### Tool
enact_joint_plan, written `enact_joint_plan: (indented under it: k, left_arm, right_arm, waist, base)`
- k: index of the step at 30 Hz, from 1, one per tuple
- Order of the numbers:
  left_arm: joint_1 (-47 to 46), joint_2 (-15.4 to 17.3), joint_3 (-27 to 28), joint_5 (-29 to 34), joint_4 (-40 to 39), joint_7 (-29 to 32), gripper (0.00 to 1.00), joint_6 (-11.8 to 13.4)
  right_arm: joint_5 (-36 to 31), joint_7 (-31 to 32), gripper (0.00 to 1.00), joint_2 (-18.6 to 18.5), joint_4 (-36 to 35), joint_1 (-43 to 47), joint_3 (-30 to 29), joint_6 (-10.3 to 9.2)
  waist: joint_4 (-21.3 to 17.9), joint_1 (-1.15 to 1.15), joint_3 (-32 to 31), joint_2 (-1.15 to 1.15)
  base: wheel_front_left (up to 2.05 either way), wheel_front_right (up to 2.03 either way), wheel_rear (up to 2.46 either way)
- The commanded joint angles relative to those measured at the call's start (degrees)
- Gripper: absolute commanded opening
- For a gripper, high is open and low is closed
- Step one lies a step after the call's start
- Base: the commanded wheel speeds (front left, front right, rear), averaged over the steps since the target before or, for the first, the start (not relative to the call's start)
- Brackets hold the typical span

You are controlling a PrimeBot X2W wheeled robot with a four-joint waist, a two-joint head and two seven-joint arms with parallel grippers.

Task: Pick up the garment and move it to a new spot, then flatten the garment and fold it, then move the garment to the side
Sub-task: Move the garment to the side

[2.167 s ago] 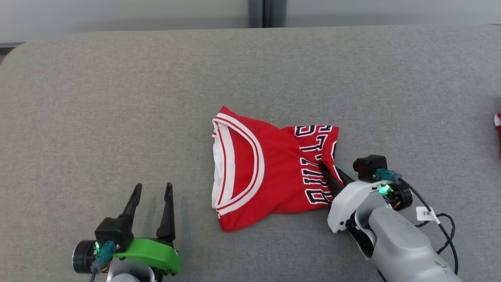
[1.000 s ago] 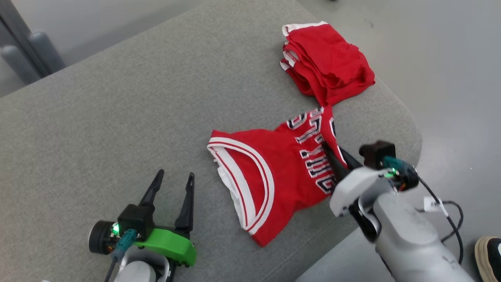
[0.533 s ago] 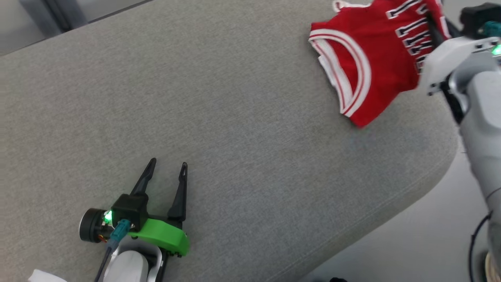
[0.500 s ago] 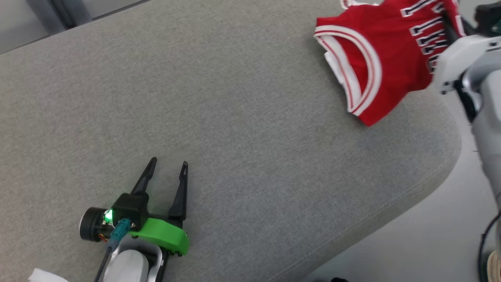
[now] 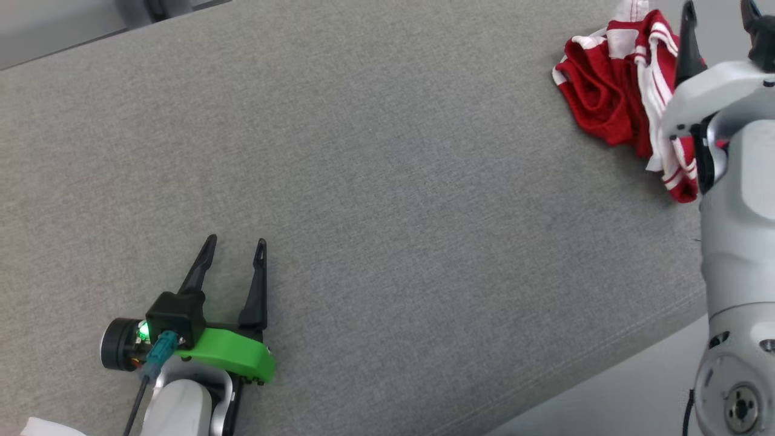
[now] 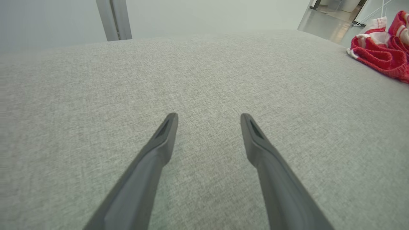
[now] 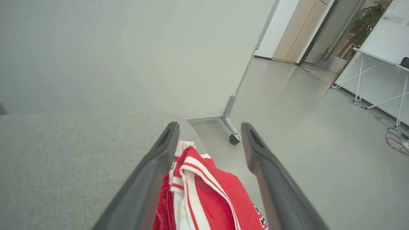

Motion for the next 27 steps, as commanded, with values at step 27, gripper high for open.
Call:
enact_joint_plan:
  k: [27]
  left_arm:
    - [6.79,-1.86,7.45,-0.03,-0.71,0.0,1.0,1.22]
  right_arm:
    - [30.02,-0.28,1.0,2.73,-25.14,37.24,22.67,-0.1]
  waist:
    - [15.79,-0.01,-15.21,0.0]
  base:
    - [0.0,0.0,0.0]
